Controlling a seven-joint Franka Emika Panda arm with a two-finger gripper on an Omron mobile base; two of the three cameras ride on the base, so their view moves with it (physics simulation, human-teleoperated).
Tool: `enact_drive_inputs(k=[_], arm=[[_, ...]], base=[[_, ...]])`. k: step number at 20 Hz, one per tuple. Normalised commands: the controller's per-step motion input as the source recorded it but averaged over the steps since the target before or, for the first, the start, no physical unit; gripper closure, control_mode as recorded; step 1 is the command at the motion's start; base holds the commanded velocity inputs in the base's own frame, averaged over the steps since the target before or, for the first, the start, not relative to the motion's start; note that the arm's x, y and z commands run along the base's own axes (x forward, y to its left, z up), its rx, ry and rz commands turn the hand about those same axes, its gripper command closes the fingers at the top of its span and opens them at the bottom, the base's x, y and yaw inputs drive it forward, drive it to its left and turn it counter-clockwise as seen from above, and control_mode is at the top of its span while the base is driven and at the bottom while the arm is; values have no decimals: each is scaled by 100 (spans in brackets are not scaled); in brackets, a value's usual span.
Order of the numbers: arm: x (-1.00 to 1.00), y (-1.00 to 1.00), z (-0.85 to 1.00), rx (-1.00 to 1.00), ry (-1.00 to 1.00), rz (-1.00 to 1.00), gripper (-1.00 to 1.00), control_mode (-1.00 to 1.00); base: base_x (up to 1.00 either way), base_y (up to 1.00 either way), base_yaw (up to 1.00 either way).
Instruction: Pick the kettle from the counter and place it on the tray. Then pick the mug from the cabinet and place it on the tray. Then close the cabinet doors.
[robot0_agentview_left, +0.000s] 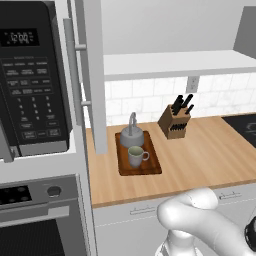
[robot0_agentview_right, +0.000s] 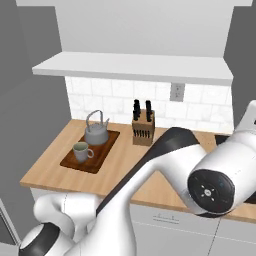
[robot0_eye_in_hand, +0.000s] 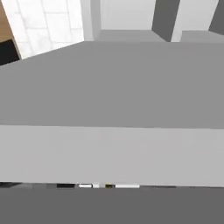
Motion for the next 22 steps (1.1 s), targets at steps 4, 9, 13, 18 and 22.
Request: enact_drive_inputs(k=[4,9,13,18,22], arm=[[20,53,1,-6,0,15,-100,-100],[27,47,0,-3,0,17,-100,-100],[31,42,0,-2,0,20,-100,-100],[30,44,0,-4,0,20,-100,-100],[31,48,0,-5,0,20,-100,-100]], base=[[0,0,0],[0,0,0],[0,0,0],[0,0,0],[0,0,0]])
